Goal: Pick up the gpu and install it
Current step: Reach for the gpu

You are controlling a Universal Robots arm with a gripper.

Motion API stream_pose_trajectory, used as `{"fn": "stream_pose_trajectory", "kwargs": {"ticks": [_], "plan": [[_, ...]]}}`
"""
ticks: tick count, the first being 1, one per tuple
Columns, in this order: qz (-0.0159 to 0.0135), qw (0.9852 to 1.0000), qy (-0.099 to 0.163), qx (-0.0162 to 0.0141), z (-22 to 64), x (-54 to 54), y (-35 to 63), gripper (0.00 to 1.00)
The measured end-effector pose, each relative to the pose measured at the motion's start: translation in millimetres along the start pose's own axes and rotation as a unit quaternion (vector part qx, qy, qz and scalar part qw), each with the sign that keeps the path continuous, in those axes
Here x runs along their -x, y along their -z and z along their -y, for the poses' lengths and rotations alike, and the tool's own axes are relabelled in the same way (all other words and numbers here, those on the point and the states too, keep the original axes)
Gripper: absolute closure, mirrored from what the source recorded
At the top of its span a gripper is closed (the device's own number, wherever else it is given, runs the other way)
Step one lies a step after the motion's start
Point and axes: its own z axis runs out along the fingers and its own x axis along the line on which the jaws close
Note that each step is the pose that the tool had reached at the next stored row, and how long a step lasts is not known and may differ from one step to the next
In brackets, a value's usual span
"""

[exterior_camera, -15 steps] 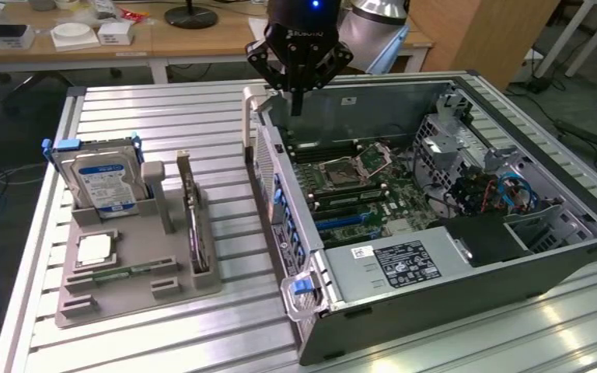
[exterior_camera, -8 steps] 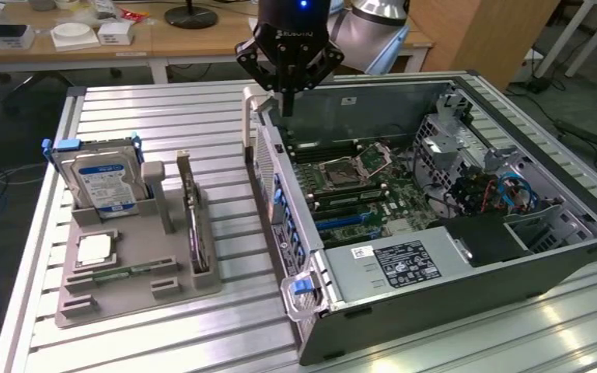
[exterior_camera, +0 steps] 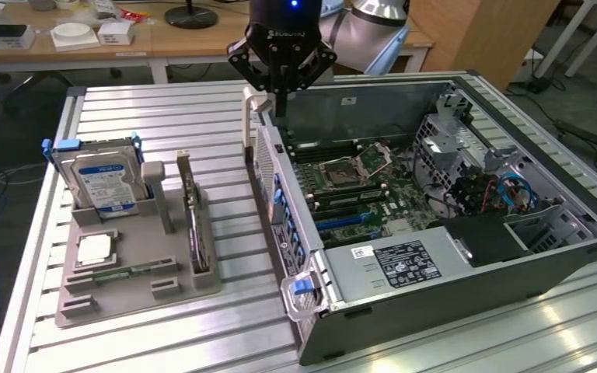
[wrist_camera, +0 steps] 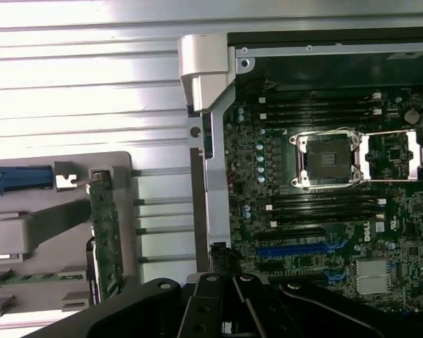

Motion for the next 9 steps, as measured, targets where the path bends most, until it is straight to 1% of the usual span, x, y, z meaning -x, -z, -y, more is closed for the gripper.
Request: {"fn": "stream_pose_trajectory", "kwargs": {"ticks": [9], "plan": [[0.0000, 1.0000, 0.000, 0.0000, 0.8, -10.2, 0.3, 0.90]]}}
